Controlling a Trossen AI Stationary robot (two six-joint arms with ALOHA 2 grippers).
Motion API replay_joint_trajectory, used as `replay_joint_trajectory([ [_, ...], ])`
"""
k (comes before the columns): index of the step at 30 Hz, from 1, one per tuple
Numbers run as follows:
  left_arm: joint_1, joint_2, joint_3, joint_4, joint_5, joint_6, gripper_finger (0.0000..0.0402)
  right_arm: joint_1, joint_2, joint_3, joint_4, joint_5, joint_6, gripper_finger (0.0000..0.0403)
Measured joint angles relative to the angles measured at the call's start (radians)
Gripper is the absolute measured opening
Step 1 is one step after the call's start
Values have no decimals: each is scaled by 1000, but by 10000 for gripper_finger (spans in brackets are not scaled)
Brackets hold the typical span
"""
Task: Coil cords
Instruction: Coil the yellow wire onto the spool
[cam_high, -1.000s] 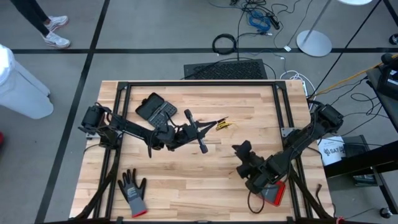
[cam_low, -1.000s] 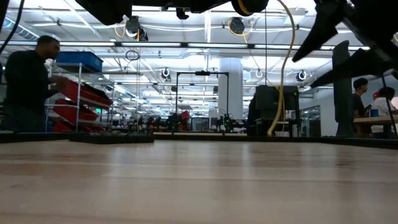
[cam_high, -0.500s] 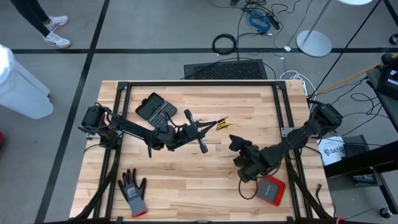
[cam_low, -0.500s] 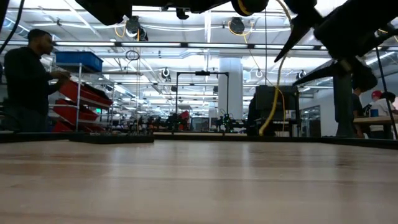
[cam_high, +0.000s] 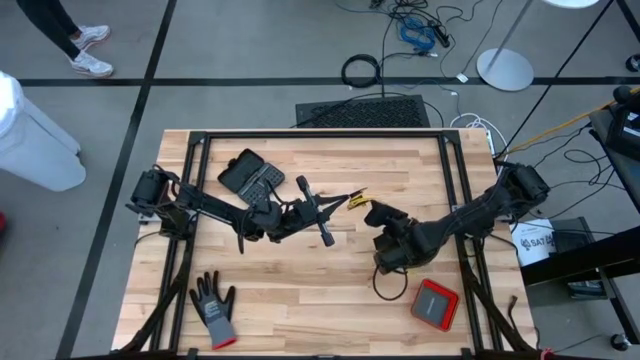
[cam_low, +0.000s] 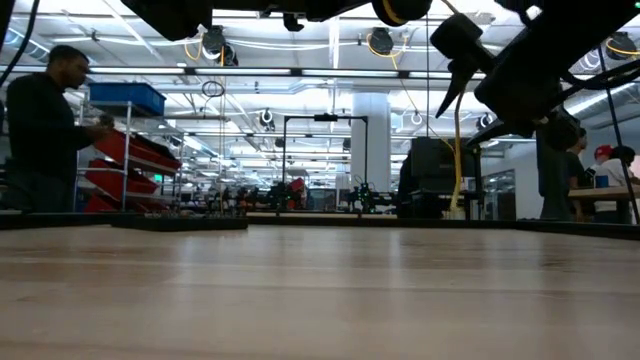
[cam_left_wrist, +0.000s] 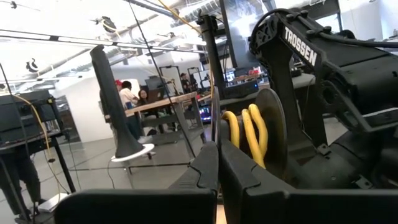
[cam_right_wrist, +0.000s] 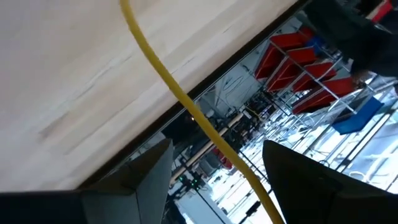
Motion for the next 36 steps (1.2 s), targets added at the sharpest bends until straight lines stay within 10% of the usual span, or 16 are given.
replay_joint_trajectory([
  [7, 0, 0, 0, 0, 0, 0, 2, -44, 0, 0, 0, -1, 58, 189],
  [16, 0, 0, 0, 0, 0, 25, 2, -47, 0, 0, 3, -3, 222, 12],
  [36, 0, 1, 0, 0, 0, 24, 2, 23, 0, 0, 113, 1, 440, 7],
])
